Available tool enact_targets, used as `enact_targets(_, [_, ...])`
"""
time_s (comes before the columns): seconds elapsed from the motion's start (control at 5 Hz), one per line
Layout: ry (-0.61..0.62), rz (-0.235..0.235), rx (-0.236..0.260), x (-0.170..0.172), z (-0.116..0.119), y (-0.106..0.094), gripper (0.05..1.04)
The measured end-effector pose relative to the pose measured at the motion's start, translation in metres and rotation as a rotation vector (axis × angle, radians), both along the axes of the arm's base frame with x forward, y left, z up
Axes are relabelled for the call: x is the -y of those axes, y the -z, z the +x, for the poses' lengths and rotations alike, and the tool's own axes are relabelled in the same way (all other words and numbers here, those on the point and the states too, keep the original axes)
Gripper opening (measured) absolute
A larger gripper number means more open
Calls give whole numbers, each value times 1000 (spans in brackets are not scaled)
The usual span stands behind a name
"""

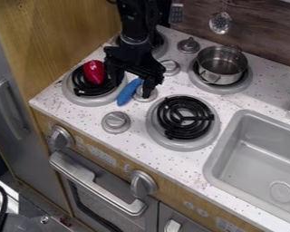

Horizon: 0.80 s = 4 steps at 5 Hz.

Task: Move the red pepper to the bottom right burner

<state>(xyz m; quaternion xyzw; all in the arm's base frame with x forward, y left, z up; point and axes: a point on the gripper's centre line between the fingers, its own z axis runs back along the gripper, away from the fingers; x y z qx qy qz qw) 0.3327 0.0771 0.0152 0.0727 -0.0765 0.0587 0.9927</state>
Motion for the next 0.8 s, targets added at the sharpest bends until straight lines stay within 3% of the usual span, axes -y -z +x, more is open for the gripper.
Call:
enact_targets(0.2, [-4, -8, -31, 1, -4, 10, 997])
enact_targets(0.8, [-358, -28, 5, -111, 11, 13, 997])
